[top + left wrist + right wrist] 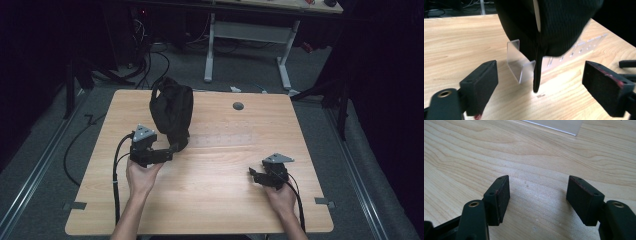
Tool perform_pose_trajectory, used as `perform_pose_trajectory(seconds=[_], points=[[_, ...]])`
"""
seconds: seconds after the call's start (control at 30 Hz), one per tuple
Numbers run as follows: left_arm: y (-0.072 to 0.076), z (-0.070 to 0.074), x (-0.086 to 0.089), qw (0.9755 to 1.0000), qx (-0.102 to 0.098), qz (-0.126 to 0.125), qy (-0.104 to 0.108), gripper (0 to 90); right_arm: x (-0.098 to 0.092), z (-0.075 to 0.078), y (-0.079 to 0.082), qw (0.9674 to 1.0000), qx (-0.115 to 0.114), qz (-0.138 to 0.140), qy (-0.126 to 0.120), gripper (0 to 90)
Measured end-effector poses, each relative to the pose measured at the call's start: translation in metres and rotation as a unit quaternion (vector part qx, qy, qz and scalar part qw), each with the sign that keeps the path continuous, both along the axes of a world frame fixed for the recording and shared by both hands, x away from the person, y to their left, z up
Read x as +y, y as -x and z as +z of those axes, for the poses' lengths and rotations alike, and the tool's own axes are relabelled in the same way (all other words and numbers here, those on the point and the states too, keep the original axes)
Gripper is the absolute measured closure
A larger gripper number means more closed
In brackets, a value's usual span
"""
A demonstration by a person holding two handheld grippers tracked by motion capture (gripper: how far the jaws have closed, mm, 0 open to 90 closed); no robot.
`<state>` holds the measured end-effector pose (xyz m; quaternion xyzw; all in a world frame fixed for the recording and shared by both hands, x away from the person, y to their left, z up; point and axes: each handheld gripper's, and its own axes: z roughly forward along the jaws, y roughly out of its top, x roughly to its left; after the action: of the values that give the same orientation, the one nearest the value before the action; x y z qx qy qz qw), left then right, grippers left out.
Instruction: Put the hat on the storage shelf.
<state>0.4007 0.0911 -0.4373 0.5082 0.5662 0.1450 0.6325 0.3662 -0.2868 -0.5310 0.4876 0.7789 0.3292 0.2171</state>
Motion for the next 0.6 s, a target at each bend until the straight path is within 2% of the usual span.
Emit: perform_pose_trajectory(seconds=[0.27, 0.6], points=[[0.010, -0.010, 0.007, 0.9999, 0.005, -0.007, -0.011, 16.9, 0.000, 0.000, 0.000, 1.0000, 0.000, 0.000, 0.000, 35.6], [0.020, -0.031, 0.019, 0.9998, 0.017, -0.007, -0.011, 23.1, 0.000, 0.000, 0.000, 1.0000, 0.000, 0.000, 0.000, 35.6]])
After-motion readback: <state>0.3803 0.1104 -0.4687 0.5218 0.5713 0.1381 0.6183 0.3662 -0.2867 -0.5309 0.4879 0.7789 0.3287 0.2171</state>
